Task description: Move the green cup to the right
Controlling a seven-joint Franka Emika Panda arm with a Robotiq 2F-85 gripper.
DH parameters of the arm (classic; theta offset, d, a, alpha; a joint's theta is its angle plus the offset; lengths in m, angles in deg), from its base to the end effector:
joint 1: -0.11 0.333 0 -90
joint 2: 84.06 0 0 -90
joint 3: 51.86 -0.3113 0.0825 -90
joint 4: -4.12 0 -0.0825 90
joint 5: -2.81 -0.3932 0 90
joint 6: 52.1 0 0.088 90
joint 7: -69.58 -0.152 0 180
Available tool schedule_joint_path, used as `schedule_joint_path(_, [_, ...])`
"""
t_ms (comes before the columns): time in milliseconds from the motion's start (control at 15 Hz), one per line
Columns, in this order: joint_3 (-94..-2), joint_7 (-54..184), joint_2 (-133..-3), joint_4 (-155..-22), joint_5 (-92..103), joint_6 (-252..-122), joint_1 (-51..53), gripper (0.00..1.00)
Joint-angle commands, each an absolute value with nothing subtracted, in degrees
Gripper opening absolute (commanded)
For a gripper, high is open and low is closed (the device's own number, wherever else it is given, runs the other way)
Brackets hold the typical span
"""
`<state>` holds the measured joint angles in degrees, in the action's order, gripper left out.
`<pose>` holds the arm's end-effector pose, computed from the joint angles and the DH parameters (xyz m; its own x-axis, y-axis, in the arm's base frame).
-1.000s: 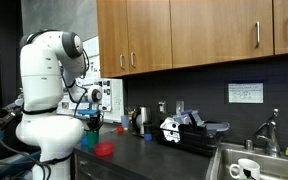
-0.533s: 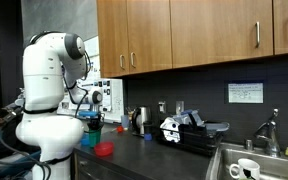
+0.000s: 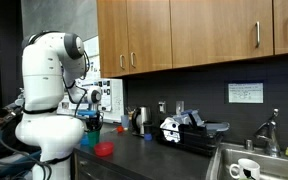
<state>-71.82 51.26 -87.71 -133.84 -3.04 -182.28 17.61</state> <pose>0.3770 0.2945 0.2736 0.9613 0.2607 -0.0889 0.2596 -0.9654 -0.0243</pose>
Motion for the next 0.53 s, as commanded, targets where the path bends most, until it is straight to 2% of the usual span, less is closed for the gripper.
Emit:
schedule_joint_path(0, [-72.2,50.0,-89.8,-134.6,-2.2,-181.6,18.5,0.69])
schedule_joint_path(467, [-72.2,49.1,-93.5,-133.9,-1.6,-177.8,18.2,0.69])
